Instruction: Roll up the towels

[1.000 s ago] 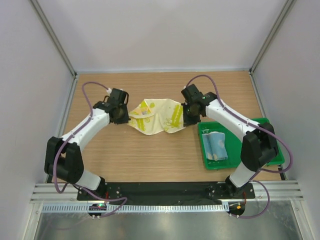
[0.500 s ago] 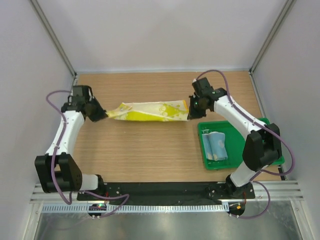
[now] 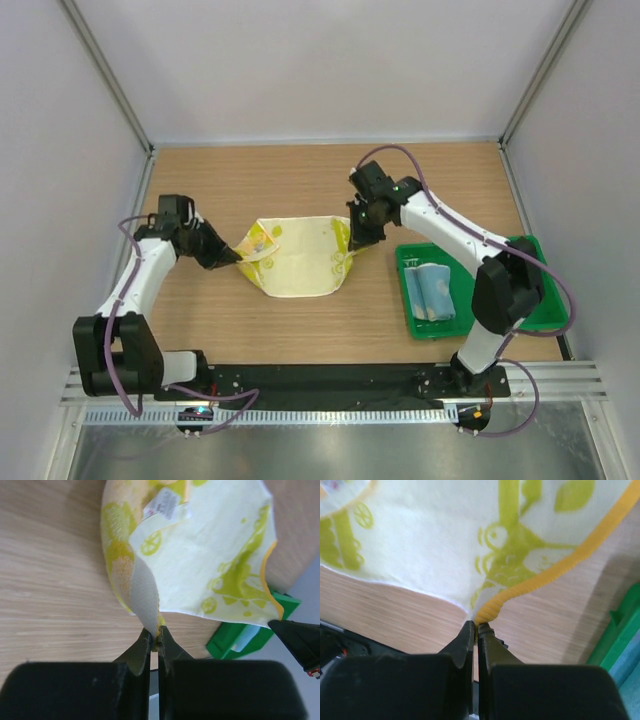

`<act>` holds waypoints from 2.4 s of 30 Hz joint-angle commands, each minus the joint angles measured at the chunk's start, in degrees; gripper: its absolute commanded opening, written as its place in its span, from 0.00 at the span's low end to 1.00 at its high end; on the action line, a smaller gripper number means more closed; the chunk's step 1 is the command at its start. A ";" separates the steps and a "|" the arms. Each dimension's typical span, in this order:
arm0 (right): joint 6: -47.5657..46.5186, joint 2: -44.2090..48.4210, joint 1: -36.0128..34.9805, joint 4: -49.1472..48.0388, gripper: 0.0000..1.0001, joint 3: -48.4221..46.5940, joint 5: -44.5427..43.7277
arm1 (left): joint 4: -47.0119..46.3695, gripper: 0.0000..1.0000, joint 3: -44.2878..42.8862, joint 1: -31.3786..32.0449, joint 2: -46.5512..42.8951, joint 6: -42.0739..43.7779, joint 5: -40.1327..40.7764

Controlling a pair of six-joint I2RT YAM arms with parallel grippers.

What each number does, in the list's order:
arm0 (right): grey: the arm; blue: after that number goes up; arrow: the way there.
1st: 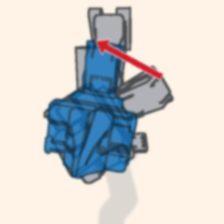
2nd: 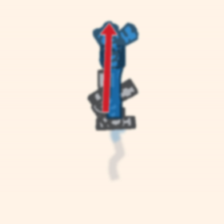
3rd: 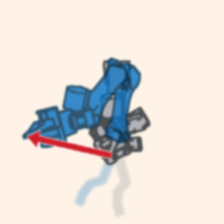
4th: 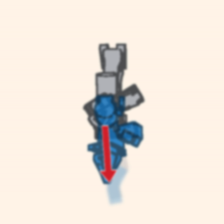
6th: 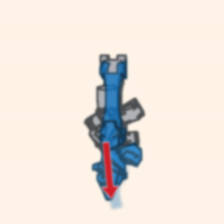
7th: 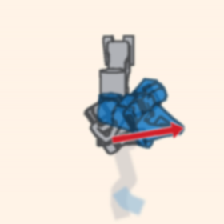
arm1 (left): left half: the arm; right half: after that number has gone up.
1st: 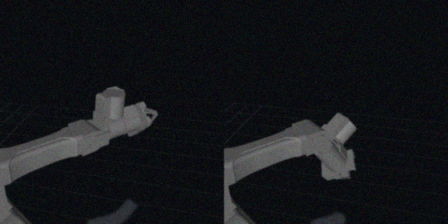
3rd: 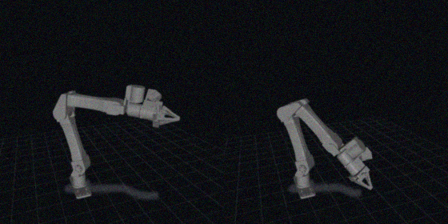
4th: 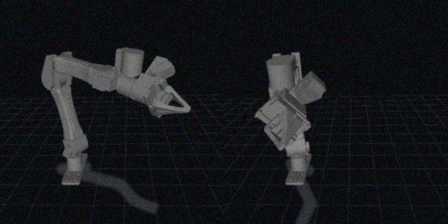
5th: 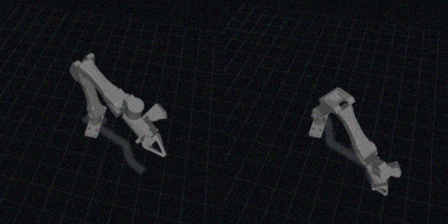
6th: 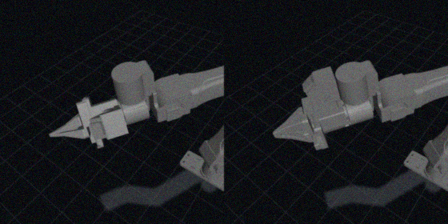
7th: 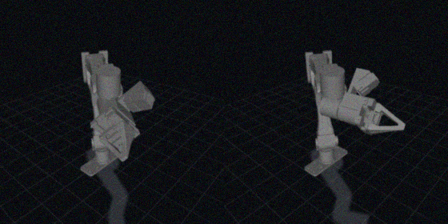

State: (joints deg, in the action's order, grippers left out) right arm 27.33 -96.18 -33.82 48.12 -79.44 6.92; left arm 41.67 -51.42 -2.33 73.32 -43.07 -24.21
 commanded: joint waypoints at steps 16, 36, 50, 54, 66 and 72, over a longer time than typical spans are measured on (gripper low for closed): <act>-0.17 -7.37 9.13 7.98 0.01 -48.30 4.77 | -15.72 0.00 -34.83 -5.93 5.10 -10.54 -6.65; 1.58 7.76 3.77 -8.92 0.01 16.59 3.02 | -5.91 0.52 7.93 -20.35 -4.14 2.97 -7.10; 0.53 6.18 -3.70 -3.91 0.01 18.09 -5.24 | -1.14 0.64 -7.21 7.24 -8.04 12.04 27.73; 0.27 5.13 -3.79 -4.17 0.01 18.97 -5.77 | -2.12 0.64 -9.75 12.77 2.25 14.50 22.72; -0.61 4.16 -3.79 -4.52 0.01 19.23 -5.69 | -2.82 0.64 -17.22 28.34 23.35 17.93 35.19; -0.79 3.98 -3.71 -5.22 0.01 19.85 -5.42 | -2.65 0.59 -19.07 28.69 27.84 18.72 37.65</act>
State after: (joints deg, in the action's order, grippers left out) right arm 27.31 -92.01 -37.41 43.46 -60.01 2.04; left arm 39.48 -67.96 26.13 100.20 -25.82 9.96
